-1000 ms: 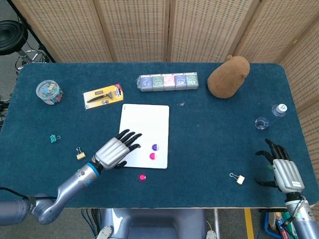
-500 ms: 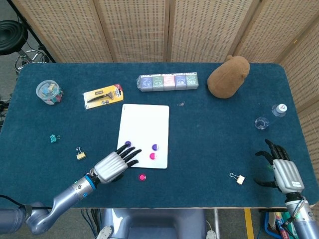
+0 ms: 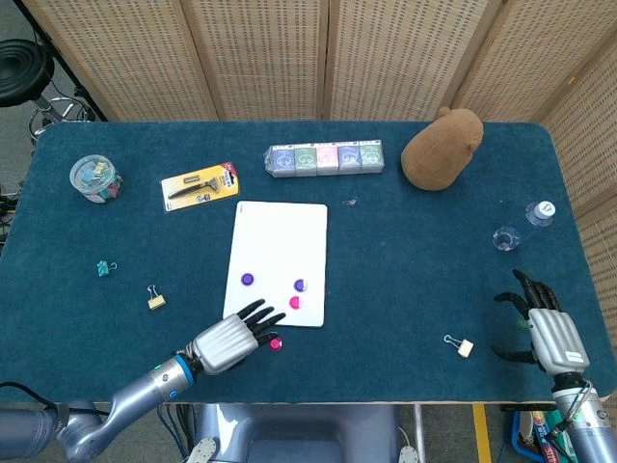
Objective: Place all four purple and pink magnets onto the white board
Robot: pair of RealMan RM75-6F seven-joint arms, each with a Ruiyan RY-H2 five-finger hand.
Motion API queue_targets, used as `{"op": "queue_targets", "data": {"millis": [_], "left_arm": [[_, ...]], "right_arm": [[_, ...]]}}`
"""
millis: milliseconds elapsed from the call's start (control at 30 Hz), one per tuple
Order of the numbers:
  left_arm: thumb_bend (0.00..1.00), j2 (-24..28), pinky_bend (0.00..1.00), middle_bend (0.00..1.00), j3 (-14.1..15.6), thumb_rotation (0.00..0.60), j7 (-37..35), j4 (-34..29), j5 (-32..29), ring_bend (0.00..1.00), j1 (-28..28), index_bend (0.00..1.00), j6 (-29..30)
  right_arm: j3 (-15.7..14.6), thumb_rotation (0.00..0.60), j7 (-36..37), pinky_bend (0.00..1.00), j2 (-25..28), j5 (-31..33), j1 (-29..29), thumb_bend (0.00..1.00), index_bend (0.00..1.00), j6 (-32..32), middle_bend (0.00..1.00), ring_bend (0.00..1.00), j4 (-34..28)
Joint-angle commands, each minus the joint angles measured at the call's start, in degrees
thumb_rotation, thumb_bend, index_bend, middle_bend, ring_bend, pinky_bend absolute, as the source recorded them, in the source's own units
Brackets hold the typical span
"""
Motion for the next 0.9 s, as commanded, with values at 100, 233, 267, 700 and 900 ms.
{"op": "queue_targets", "data": {"millis": [100,233,267,700,900], "left_arm": [[0.3,-2.06,0.0,0.0,-1.1,0.6,1.46,1.32,-1.06,0.0,-0.03,0.23,-0.88],[0.3,-3.37,0.0,0.0,-1.81,0.6,2.57,1.92,-2.04,0.0,-0.23,0.23,-1.77],[0.3,-3.7,0.0,0.0,-2.02,0.6,2.97,2.03,-2.32,0.0,-0.3,0.23,-1.99],[0.31,-7.24,0.0,0.0,-4.18,0.6,8.28,4.4,-6.61,0.0,-1.31,0.24,-4.54],[0.31,-7.87,0.0,0.0,-4.52,0.6,8.96,4.45,-7.42,0.0,-1.61,0.25,-4.96]], "right_arm": [[0.01,0.6,0.01,0.0,-0.04,0.09,0.01,0.0,0.29,-0.13,0.0,0.0,0.05],[0.04,0.6,0.01,0.0,-0.09,0.15,0.05,0.0,0.29,-0.25,0.0,0.0,0.13],[0.04,0.6,0.01,0.0,-0.1,0.18,0.06,0.0,0.29,-0.31,0.0,0.0,0.16],[0.23,0.6,0.58,0.0,-0.02,0.53,0.07,0.0,0.29,-0.61,0.0,0.0,0.37],[0.28,0.6,0.83,0.0,0.02,0.59,0.09,0.0,0.29,-0.7,0.0,0.0,0.51]]}}
